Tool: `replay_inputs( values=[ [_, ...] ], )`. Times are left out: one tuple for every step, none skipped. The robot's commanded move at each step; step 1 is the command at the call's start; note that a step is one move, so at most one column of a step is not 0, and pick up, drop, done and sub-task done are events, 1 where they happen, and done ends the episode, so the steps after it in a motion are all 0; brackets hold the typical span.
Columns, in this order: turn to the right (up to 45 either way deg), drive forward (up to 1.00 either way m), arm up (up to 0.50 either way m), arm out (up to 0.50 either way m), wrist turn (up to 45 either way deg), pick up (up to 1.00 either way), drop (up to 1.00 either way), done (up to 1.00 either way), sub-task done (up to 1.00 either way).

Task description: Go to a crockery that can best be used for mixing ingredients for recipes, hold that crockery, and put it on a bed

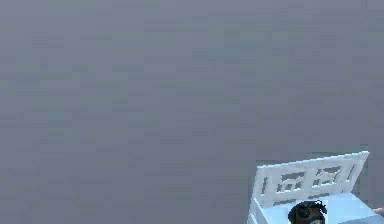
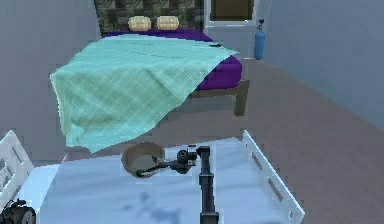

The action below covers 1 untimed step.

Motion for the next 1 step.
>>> replay_inputs(
  values=[
    [0.0, 0.00, -0.32, 0.00, 0.0, 0.00, 0.00, 0.00, 0.00]
  ],
)
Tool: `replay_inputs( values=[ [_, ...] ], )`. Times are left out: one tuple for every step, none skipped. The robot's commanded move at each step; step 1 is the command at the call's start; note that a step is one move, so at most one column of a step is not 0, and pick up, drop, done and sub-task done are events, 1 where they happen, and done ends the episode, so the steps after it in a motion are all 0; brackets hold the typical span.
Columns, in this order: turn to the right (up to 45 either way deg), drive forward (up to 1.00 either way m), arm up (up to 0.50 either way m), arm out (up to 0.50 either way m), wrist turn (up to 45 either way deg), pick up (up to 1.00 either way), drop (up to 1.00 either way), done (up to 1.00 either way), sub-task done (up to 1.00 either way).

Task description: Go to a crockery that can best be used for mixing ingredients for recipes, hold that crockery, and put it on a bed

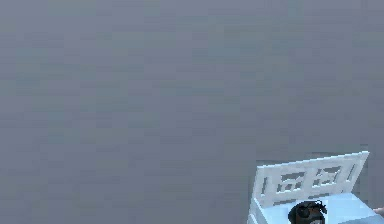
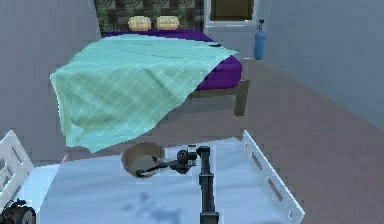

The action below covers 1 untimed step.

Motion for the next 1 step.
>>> replay_inputs(
  values=[
    [0.0, 0.00, 0.00, 0.00, 0.0, 0.00, 1.00, 0.00, 0.00]
  ],
)
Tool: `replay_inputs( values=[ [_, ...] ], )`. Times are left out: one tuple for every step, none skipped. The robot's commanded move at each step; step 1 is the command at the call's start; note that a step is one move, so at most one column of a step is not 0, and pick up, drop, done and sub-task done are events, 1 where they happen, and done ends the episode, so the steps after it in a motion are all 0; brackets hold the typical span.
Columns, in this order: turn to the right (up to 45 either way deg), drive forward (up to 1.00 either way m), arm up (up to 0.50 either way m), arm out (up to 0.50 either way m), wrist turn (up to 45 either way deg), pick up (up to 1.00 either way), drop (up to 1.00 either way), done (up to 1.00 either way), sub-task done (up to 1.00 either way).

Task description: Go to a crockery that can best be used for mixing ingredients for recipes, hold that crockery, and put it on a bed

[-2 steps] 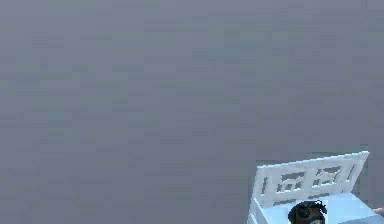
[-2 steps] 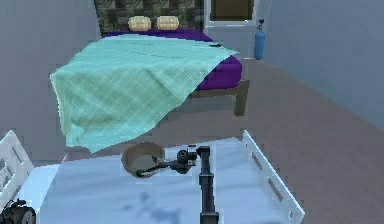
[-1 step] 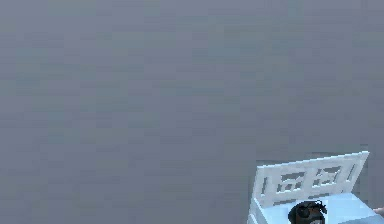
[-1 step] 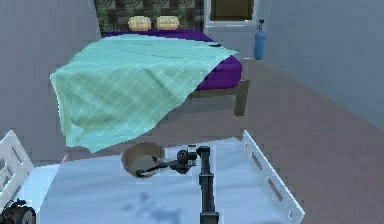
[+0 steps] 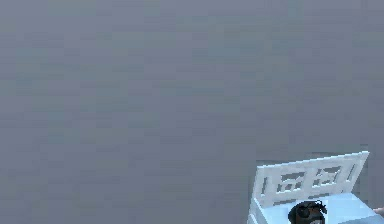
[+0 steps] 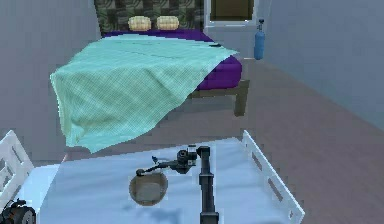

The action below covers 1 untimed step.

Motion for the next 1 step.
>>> replay_inputs(
  values=[
    [0.0, 0.00, 0.10, 0.00, 0.0, 0.00, 0.00, 0.00, 0.00]
  ],
)
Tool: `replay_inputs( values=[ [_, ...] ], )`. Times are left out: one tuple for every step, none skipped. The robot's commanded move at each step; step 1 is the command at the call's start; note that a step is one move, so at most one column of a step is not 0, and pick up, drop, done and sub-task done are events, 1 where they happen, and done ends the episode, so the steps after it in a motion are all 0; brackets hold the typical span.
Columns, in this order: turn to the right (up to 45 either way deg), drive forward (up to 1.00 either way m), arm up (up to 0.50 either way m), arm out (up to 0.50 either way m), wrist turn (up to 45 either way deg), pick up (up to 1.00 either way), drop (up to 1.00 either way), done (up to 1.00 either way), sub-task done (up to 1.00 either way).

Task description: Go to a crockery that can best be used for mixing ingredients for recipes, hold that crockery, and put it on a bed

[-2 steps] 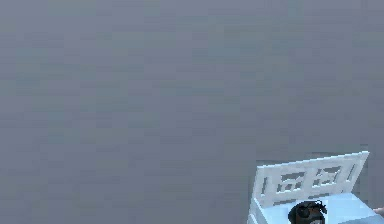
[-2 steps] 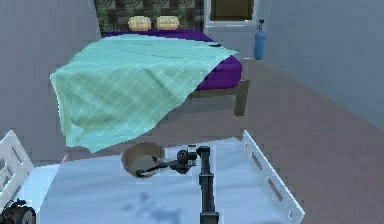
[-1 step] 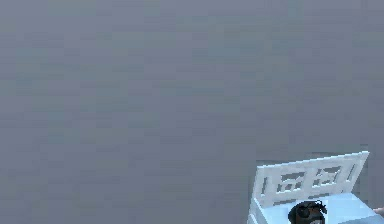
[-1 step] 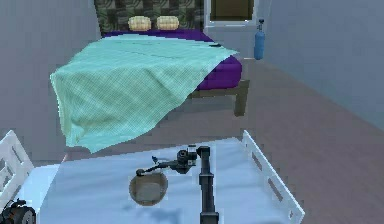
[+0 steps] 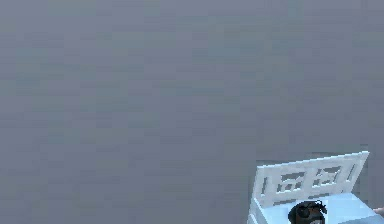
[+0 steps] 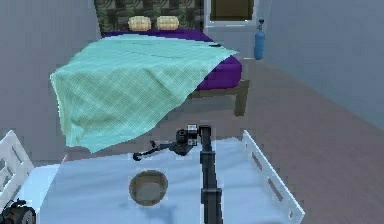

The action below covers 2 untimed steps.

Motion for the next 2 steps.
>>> replay_inputs(
  values=[
    [0.0, 0.00, 0.00, -0.08, 0.0, 0.00, 0.00, 0.00, 0.00],
    [0.0, 0.00, 0.00, 0.00, 0.0, 0.00, 0.00, 1.00, 0.00]
  ],
)
